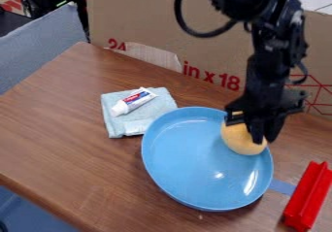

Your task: Move the yellow ball from the blue plate to the table

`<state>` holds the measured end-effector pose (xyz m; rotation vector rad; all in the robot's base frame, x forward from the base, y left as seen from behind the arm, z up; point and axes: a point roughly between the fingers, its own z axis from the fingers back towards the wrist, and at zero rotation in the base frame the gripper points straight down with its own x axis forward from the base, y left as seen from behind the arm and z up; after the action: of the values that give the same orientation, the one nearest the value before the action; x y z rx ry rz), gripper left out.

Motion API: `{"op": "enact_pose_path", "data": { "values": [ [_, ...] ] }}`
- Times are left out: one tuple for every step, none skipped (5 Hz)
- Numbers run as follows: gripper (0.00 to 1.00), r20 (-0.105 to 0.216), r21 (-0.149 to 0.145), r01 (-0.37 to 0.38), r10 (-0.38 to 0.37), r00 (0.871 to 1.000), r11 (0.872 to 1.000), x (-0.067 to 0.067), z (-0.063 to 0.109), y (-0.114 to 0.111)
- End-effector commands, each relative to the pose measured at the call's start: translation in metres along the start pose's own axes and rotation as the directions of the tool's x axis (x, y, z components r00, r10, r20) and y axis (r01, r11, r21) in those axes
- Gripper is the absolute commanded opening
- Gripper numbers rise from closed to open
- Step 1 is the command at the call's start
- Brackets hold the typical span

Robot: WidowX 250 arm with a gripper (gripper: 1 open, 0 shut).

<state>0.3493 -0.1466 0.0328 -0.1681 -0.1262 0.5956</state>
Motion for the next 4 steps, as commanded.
{"op": "enact_pose_path", "data": {
  "values": [
    [0.00,0.014,-0.041,-0.013,0.013,1.000,0.999,-0.002,0.027,0.001],
    [0.00,-0.003,-0.060,-0.028,0.028,1.000,0.998,0.005,0.045,0.006],
    [0.00,-0.032,-0.170,-0.079,0.075,0.997,0.982,0.011,0.092,0.010],
    [0.00,-0.025,-0.220,-0.114,0.111,0.994,0.969,0.017,0.126,0.031]
  ]
}}
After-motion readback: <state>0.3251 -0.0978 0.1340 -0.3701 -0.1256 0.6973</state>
